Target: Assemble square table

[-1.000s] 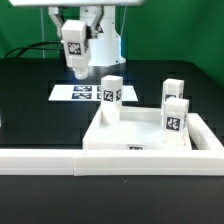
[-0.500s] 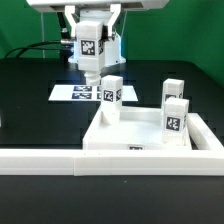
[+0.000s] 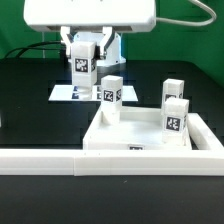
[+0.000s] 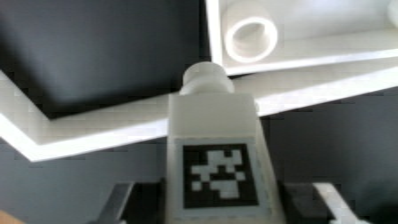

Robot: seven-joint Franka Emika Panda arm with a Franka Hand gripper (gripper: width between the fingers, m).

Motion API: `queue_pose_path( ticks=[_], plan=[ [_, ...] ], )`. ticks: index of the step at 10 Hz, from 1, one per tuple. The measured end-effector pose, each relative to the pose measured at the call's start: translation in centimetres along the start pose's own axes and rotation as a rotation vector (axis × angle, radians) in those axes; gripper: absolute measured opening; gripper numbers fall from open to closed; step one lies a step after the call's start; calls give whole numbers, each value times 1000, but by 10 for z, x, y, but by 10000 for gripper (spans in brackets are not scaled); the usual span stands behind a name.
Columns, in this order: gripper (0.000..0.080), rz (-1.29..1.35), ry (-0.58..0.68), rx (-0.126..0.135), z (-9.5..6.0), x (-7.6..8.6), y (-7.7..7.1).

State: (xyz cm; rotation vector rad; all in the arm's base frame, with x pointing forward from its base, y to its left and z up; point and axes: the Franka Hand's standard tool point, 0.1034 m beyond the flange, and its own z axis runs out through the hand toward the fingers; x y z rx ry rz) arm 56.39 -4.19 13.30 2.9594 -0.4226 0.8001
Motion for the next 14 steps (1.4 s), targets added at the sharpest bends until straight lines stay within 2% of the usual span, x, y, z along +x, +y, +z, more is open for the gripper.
queue_pose_path(
  ticks=[1,2,5,6,7,10,12,14],
  plan=[
    [291,-1,-1,-2,9,-7,2],
    [291,1,-5,6,13,-9,-2],
    [291,-5,-1,28,18,-3,-26],
    [291,-13,-7,33,25,-7,-38],
    [291,-23,-11,32,33,-8,-43],
    [291,-35,-19,33,41,-9,-48],
    [291,-35,-24,35,31,-4,-42],
    [291,-39,-25,22,40,-11,-37]
  ],
)
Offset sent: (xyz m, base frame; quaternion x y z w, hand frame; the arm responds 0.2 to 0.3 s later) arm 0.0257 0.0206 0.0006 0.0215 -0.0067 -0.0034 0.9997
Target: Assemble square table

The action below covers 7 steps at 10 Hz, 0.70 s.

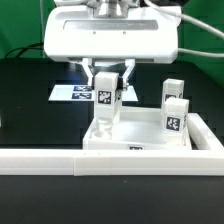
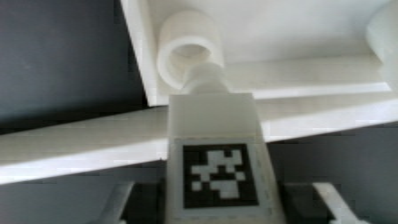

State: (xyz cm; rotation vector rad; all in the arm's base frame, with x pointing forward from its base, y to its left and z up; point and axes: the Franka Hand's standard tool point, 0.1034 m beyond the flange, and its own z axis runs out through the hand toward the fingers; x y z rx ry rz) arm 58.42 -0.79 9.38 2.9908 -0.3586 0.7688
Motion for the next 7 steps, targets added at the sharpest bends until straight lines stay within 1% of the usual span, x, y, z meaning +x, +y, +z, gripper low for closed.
queue_pose_path(
  ticks=[2,5,7],
  plan=[
    [291,-4,4,-9,6,-4,2],
    [291,-5,-1,-14,10,-7,4],
    [291,-11,-1,-23,18,-12,6]
  ],
)
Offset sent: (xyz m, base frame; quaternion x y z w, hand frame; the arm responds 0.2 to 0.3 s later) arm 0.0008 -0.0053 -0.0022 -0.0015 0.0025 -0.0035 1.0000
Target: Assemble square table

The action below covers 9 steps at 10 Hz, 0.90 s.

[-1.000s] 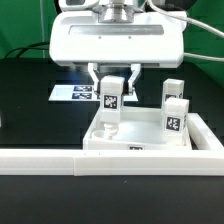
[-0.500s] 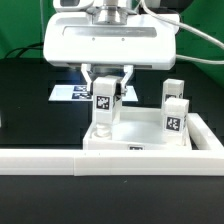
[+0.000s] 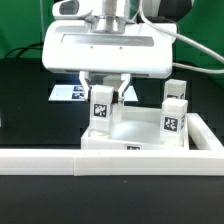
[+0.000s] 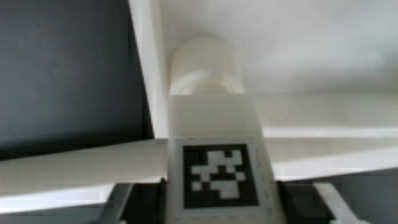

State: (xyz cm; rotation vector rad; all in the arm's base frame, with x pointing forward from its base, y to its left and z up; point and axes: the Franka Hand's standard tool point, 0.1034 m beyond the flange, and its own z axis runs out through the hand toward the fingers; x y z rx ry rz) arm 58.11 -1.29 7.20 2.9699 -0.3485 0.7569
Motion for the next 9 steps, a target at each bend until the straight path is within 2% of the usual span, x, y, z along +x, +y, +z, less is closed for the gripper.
queue_pose_path(
  ticks=[2,5,6,7,8,9],
  plan=[
    [291,-10,53,-8,3,5,-1],
    [291,-11,54,-8,3,5,-1],
    [364,-11,53,-8,4,4,-1],
    [549,-11,53,-8,4,4,-1],
    [549,-11,53,-8,4,4,-1],
    [627,-11,53,-9,4,4,-1]
  ],
)
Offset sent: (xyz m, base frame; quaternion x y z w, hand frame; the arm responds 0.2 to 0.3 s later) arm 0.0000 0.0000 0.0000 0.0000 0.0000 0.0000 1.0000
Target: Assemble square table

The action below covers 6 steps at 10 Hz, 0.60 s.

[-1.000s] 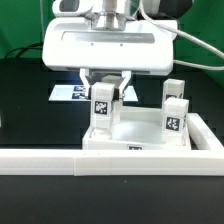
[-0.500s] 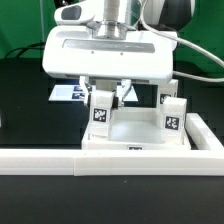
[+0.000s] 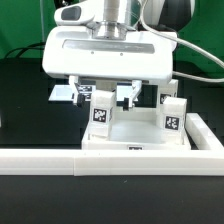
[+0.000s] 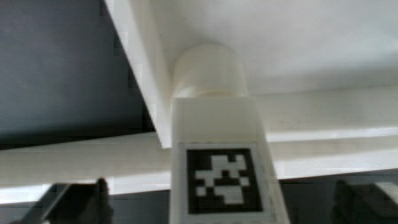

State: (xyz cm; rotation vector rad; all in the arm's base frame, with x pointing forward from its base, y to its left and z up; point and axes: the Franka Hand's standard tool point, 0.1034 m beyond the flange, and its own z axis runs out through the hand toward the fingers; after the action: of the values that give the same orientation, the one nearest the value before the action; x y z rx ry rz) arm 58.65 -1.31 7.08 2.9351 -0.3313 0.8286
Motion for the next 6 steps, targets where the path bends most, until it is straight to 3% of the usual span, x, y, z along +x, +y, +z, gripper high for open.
queue_pose_path(
  ticks=[6],
  plan=[
    [649,3,-16,0,1,-1,1]
  ],
)
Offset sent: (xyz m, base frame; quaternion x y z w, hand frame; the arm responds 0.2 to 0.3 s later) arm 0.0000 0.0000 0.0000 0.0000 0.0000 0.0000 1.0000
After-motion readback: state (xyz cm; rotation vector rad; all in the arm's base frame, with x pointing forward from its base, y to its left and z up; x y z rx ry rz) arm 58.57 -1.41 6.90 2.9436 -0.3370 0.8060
